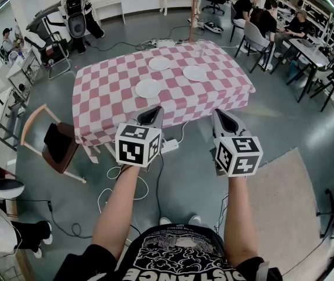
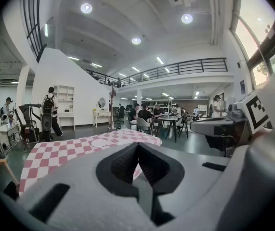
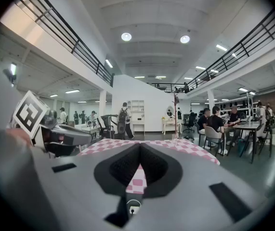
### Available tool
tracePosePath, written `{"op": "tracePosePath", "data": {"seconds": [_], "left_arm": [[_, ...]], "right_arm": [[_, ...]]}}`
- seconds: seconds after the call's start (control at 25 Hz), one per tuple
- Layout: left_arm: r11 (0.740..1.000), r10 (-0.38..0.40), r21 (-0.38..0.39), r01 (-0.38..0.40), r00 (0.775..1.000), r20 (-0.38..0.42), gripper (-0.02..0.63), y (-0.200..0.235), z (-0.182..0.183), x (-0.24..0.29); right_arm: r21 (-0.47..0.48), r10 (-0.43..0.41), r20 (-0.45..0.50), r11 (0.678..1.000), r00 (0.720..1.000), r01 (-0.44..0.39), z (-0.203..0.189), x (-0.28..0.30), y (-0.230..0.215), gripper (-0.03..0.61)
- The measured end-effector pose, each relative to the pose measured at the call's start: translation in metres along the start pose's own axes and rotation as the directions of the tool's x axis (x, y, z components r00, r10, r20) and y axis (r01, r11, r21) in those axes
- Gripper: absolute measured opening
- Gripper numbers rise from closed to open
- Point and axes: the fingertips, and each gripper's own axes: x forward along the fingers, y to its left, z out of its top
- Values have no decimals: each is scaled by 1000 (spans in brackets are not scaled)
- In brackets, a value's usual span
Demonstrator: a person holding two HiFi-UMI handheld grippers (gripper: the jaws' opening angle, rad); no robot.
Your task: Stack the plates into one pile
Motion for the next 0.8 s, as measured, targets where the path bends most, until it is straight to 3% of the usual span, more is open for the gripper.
{"op": "tracePosePath", "data": {"seconds": [0.4, 0.8], "left_arm": [[1000, -22, 1, 22, 1000, -12, 6, -2, -7, 5], [1000, -14, -11, 13, 999, -30, 80, 7, -15, 25]], "right_arm": [[-13, -22, -11, 1000, 1000, 22, -4, -2, 1, 6], [-8, 2, -37, 1000, 999, -3, -13, 16, -6, 66]]}}
